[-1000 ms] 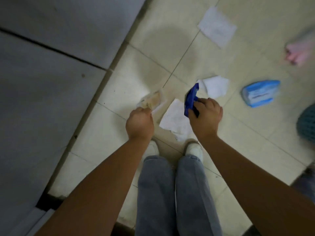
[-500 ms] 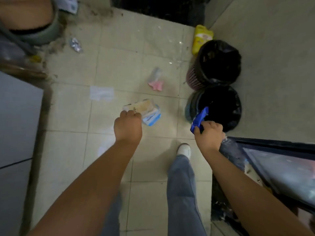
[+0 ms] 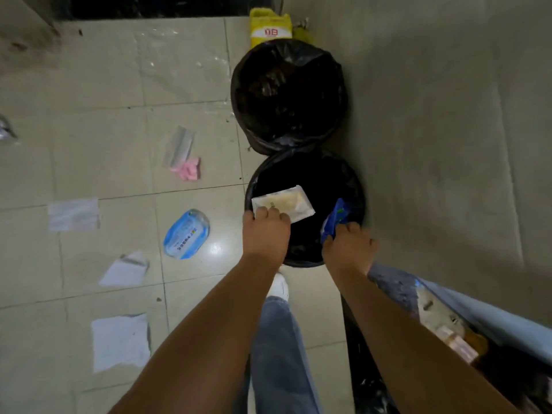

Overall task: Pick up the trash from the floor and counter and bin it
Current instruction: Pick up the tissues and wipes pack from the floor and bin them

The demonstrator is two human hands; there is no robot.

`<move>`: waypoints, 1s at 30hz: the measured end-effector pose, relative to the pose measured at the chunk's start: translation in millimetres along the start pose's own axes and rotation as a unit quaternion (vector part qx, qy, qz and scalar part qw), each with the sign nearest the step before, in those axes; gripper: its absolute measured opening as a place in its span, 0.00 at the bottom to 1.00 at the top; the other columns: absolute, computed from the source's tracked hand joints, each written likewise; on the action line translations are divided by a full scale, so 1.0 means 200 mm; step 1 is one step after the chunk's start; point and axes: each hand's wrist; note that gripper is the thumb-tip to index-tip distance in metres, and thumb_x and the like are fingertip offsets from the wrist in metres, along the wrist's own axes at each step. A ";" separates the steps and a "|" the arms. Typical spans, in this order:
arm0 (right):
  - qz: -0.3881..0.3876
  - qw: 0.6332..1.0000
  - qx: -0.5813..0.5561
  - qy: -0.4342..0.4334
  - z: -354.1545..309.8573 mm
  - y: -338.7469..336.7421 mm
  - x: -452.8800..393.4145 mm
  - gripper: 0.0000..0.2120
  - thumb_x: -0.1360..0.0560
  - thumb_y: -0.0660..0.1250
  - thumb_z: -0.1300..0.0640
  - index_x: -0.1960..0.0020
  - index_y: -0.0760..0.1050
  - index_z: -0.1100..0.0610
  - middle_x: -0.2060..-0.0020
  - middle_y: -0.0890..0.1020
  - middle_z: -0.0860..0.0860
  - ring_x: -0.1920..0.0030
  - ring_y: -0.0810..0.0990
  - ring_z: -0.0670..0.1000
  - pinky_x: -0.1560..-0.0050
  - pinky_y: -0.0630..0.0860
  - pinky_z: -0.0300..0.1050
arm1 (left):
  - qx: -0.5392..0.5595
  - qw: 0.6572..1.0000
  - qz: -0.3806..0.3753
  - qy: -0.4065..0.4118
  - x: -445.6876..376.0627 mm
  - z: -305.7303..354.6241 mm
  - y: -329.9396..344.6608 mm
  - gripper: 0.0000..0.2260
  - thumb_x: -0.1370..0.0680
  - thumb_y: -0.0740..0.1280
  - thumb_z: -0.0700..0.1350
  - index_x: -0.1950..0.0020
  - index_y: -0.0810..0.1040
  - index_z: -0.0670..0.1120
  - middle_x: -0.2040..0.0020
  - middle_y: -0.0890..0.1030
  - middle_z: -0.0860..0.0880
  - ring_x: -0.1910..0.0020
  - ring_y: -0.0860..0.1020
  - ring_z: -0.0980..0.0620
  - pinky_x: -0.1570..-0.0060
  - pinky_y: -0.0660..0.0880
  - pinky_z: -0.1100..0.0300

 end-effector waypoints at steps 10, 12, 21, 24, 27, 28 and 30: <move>-0.072 0.995 0.029 -0.065 -0.01 0.17 -0.18 0.27 0.19 0.50 0.49 0.24 0.47 0.55 0.22 0.47 0.56 0.23 0.43 0.59 0.24 0.46 0.59 | -0.024 0.997 -0.060 -0.032 -0.12 -0.09 0.22 0.23 0.16 0.51 0.49 0.23 0.49 0.45 0.21 0.48 0.44 0.22 0.44 0.44 0.24 0.44 0.45; -0.059 0.993 0.032 -0.100 -0.06 0.16 -0.11 0.27 0.19 0.50 0.49 0.24 0.46 0.55 0.22 0.46 0.56 0.23 0.42 0.59 0.23 0.44 0.59 | -0.004 0.995 -0.071 -0.066 0.00 -0.20 0.22 0.24 0.16 0.50 0.49 0.22 0.48 0.46 0.20 0.46 0.45 0.21 0.43 0.45 0.23 0.44 0.45; -0.044 0.955 0.083 -0.282 -0.64 0.23 0.31 0.29 0.19 0.50 0.47 0.24 0.44 0.55 0.22 0.45 0.56 0.23 0.41 0.58 0.23 0.41 0.57 | 0.104 0.934 -0.106 -0.326 0.70 -0.81 0.46 0.25 0.17 0.49 0.51 0.22 0.45 0.46 0.21 0.44 0.45 0.21 0.43 0.46 0.23 0.46 0.48; -0.051 0.939 0.119 -0.318 -0.87 0.34 0.47 0.28 0.19 0.50 0.48 0.24 0.44 0.54 0.22 0.44 0.55 0.23 0.41 0.57 0.23 0.41 0.56 | 0.144 0.904 -0.128 -0.382 0.97 -1.00 0.63 0.26 0.16 0.48 0.51 0.22 0.44 0.45 0.21 0.44 0.44 0.21 0.43 0.45 0.23 0.46 0.48; -0.053 0.928 0.151 -0.336 -1.07 0.49 0.63 0.28 0.19 0.50 0.48 0.24 0.46 0.55 0.22 0.46 0.54 0.23 0.41 0.57 0.23 0.42 0.56 | 0.183 0.878 -0.143 -0.418 1.20 -1.18 0.81 0.26 0.17 0.48 0.52 0.22 0.45 0.45 0.21 0.45 0.44 0.21 0.44 0.45 0.23 0.48 0.48; -0.054 0.924 0.163 -0.343 -1.14 0.55 0.68 0.27 0.19 0.50 0.48 0.24 0.47 0.55 0.22 0.47 0.55 0.23 0.42 0.57 0.23 0.42 0.56 | 0.197 0.870 -0.146 -0.428 1.27 -1.24 0.88 0.26 0.17 0.48 0.53 0.22 0.45 0.44 0.21 0.45 0.44 0.21 0.44 0.45 0.23 0.48 0.48; -0.059 0.910 0.196 -0.361 -1.27 0.69 0.76 0.27 0.19 0.50 0.49 0.24 0.49 0.56 0.22 0.49 0.55 0.23 0.43 0.57 0.23 0.43 0.56 | 0.233 0.849 -0.143 -0.452 1.36 -1.34 1.02 0.26 0.17 0.50 0.52 0.22 0.47 0.44 0.21 0.46 0.43 0.21 0.45 0.45 0.23 0.49 0.48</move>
Point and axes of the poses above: each hand's wrist, its own x-axis away from the middle knuckle, its own y-axis out of the palm, z = x × y
